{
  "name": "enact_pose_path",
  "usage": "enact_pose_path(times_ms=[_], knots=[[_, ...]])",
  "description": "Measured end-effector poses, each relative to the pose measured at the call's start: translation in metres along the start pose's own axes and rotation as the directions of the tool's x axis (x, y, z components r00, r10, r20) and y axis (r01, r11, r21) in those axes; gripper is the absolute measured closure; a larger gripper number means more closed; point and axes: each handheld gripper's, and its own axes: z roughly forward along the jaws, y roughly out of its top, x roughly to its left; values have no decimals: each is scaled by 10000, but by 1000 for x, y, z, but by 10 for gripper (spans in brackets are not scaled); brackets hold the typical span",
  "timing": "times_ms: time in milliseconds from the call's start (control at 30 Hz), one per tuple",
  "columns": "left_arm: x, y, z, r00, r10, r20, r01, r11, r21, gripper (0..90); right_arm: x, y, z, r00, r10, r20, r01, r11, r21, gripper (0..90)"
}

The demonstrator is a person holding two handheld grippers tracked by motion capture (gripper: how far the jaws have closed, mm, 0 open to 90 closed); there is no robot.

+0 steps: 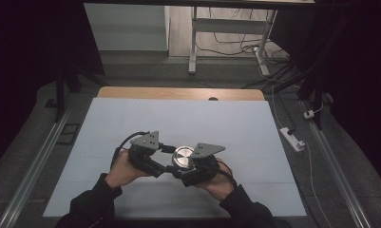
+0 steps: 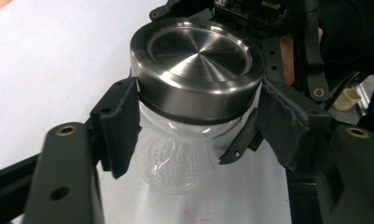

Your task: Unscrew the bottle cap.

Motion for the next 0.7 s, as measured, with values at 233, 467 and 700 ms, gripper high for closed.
enact_pose_path(times_ms=[233,467,700], knots=[[4,-2,-5,9996,-231,144,236,9991,-353,517,-6,0,-3,9996,265,64,-264,9996,-123,139],[0,2,5,9998,84,-182,-86,9998,-158,239,-2,1,-2,9997,144,-202,-147,9998,-139,140],[-1,9,10,9976,382,571,-376,9992,-115,165,6,3,2,9956,-272,-893,270,9996,-33,140]])
